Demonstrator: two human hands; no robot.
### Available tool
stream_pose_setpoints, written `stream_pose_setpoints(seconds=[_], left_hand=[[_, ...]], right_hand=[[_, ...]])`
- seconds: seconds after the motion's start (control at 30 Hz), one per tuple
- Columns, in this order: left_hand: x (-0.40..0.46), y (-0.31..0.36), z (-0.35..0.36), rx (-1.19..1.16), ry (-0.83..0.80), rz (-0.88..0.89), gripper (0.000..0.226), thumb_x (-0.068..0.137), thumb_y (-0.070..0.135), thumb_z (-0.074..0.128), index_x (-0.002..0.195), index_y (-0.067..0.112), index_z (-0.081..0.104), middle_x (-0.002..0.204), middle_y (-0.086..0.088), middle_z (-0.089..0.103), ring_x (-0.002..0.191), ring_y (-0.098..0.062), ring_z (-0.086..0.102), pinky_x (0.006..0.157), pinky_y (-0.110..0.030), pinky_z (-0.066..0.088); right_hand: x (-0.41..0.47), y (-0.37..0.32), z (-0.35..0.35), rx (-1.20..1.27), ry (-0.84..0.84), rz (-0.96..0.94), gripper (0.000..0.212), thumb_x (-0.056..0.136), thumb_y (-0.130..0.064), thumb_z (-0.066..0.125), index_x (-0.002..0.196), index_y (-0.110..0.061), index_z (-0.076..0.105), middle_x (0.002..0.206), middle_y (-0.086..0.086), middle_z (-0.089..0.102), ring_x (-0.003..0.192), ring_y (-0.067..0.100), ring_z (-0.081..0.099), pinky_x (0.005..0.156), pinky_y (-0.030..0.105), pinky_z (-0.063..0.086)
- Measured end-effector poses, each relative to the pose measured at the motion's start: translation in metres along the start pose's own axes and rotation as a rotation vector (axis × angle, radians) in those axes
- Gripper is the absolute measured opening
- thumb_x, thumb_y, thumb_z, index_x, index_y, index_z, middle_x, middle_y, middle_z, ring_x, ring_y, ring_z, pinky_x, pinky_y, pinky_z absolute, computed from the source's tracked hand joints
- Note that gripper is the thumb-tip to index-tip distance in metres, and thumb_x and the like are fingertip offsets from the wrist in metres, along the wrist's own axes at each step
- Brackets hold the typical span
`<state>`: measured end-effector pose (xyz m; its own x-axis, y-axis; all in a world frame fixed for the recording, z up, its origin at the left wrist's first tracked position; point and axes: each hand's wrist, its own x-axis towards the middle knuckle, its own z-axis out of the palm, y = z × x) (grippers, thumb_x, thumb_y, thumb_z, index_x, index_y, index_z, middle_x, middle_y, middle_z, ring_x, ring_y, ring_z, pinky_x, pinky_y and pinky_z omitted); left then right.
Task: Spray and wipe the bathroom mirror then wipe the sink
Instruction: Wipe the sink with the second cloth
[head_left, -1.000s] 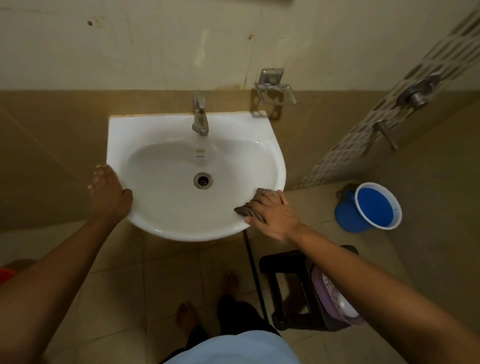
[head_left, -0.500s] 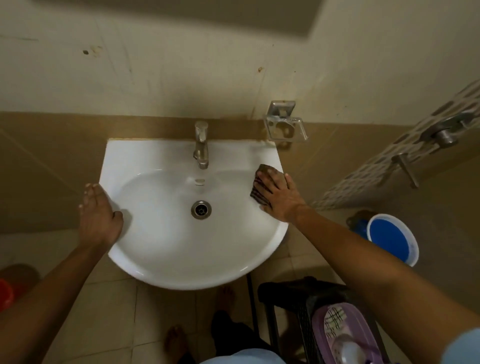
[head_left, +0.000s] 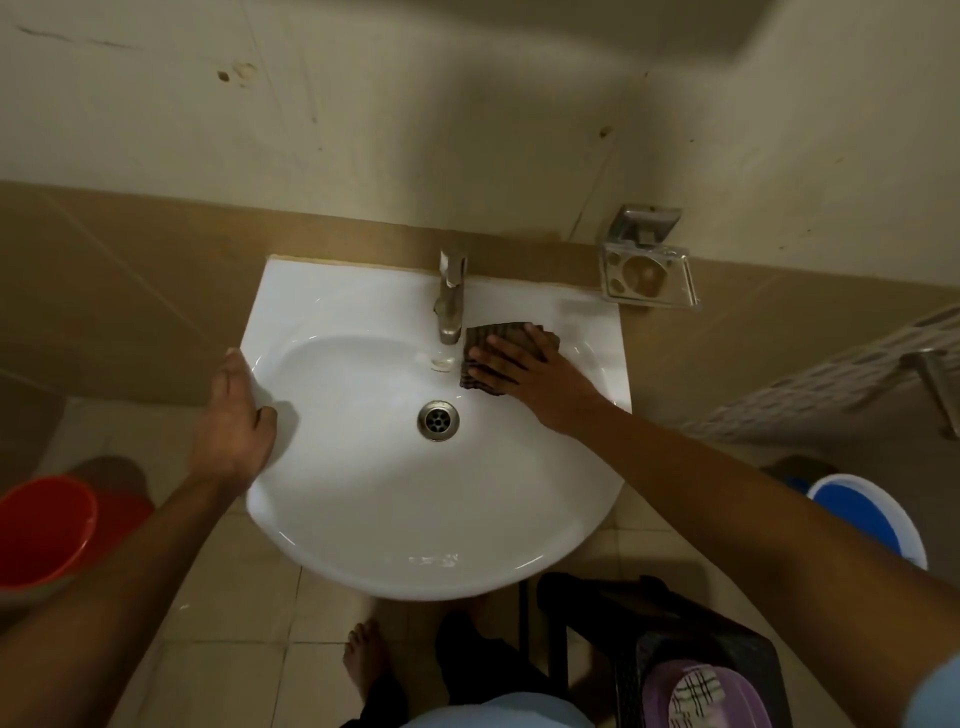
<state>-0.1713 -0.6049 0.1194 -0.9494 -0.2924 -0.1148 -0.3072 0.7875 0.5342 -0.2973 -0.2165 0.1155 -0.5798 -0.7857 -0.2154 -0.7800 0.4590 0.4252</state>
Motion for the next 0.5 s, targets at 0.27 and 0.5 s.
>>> stream_pose_setpoints(seconds=[0.27, 0.5], left_hand=[[-0.004, 0.004, -0.006, 0.017, -0.003, 0.005, 0.073, 0.098, 0.013, 0.048, 0.156, 0.007, 0.004, 0.158, -0.020, 0.018, 0.127, -0.052, 0.041, 0.104, -0.059, 0.038], [-0.008, 0.009, -0.010, -0.023, 0.000, 0.001, 0.074, 0.096, 0.012, 0.048, 0.156, 0.005, 0.005, 0.158, -0.021, 0.020, 0.123, -0.055, 0.043, 0.104, -0.057, 0.039]], right_hand=[[-0.069, -0.012, -0.007, 0.121, -0.347, 0.247, 0.061, 0.101, -0.048, 0.023, 0.156, -0.024, 0.010, 0.164, 0.000, -0.003, 0.151, 0.022, -0.009, 0.116, 0.054, -0.014], [-0.093, -0.078, -0.055, 0.514, -0.563, 0.456, 0.054, 0.102, -0.050, 0.012, 0.151, -0.033, 0.030, 0.163, 0.001, 0.017, 0.151, 0.022, 0.007, 0.115, 0.048, -0.013]])
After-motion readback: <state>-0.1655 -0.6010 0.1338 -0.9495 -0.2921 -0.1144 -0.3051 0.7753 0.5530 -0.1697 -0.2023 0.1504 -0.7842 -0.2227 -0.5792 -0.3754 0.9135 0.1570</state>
